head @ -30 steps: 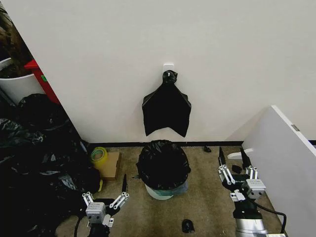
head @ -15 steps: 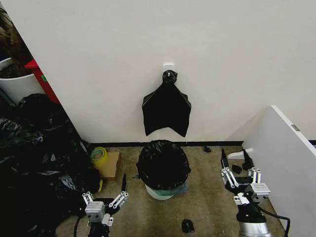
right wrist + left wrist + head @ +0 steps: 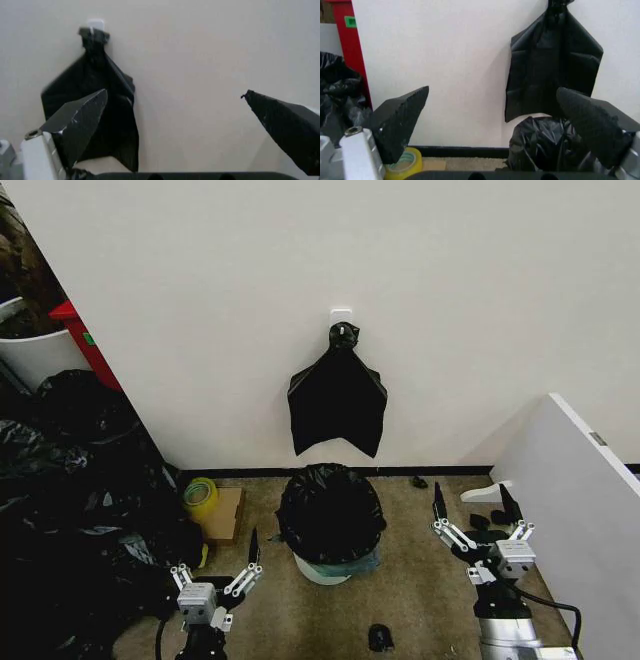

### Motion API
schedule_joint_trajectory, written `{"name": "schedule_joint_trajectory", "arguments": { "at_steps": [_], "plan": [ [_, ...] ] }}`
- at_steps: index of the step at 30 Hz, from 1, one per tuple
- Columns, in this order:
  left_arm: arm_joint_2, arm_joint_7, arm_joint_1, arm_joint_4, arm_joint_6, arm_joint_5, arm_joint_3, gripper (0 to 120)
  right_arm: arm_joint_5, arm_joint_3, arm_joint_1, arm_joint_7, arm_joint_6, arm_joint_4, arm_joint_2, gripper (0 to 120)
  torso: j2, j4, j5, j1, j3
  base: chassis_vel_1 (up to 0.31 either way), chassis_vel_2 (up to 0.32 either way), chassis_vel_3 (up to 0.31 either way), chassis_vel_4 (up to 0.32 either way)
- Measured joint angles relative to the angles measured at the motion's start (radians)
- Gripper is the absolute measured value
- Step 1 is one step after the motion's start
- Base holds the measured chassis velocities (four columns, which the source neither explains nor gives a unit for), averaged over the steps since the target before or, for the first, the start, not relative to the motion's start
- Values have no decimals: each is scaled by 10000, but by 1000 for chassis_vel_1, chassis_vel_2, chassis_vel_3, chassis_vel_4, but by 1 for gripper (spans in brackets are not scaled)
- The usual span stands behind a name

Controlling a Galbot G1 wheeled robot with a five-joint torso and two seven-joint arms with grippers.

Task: Place the garbage bag over the trash bin.

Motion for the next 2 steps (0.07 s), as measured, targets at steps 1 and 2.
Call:
{"name": "schedule_joint_trajectory", "arguments": {
  "at_steps": [1, 2],
  "plan": [
    [0, 0, 0, 0, 0, 0, 0, 100, 0, 0, 0, 0, 0, 0, 0, 100, 0, 0, 0, 0, 0, 0, 0, 0, 0],
    [-11, 7, -6, -7, -10, 8, 11, 100, -3, -85, 10, 88, -69, -40, -10, 100, 0, 0, 0, 0, 0, 0, 0, 0, 0]
  ]
}}
